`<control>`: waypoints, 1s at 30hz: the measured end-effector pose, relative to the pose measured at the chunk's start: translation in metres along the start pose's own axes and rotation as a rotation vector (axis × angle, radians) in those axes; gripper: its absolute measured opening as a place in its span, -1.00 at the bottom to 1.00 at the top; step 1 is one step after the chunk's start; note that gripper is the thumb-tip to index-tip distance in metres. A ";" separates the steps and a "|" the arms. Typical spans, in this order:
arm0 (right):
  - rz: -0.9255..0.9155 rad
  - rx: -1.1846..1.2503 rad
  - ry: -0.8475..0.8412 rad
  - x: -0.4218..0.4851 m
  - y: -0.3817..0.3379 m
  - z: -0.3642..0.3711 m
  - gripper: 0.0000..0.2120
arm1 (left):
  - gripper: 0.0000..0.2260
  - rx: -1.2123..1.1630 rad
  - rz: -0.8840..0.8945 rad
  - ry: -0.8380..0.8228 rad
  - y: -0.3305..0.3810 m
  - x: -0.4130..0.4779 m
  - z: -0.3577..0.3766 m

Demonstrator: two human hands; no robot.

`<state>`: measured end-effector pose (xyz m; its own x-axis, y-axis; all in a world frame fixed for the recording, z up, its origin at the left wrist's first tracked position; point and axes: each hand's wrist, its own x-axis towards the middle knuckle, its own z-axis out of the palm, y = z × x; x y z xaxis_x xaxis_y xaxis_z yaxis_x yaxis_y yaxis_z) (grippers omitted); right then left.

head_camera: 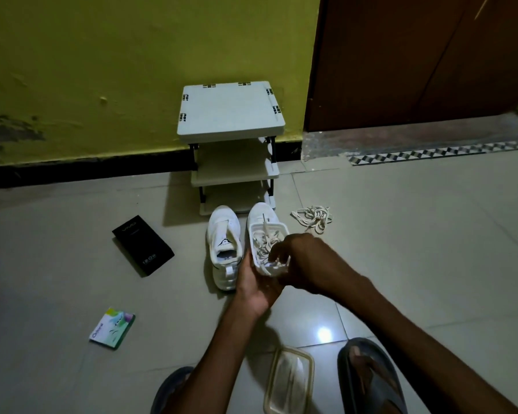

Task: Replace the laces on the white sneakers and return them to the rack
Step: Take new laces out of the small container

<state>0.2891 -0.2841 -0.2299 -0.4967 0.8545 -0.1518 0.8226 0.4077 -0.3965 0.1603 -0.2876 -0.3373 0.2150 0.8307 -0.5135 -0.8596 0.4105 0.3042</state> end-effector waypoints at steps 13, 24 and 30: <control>0.266 -0.017 0.223 0.018 0.002 0.020 -0.88 | -0.61 0.104 -0.052 -0.151 -0.004 -0.014 0.002; 0.061 0.265 0.476 0.028 0.034 -0.007 -0.63 | -0.55 0.110 -0.124 -0.138 0.003 -0.013 -0.002; -0.110 0.158 0.616 0.027 0.042 0.016 -0.84 | -0.59 0.109 -0.090 -0.074 0.000 -0.010 -0.003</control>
<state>0.3060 -0.2489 -0.2656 -0.2872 0.8579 0.4261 0.7016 0.4913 -0.5161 0.1571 -0.2967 -0.3346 0.3259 0.8128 -0.4829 -0.7808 0.5194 0.3472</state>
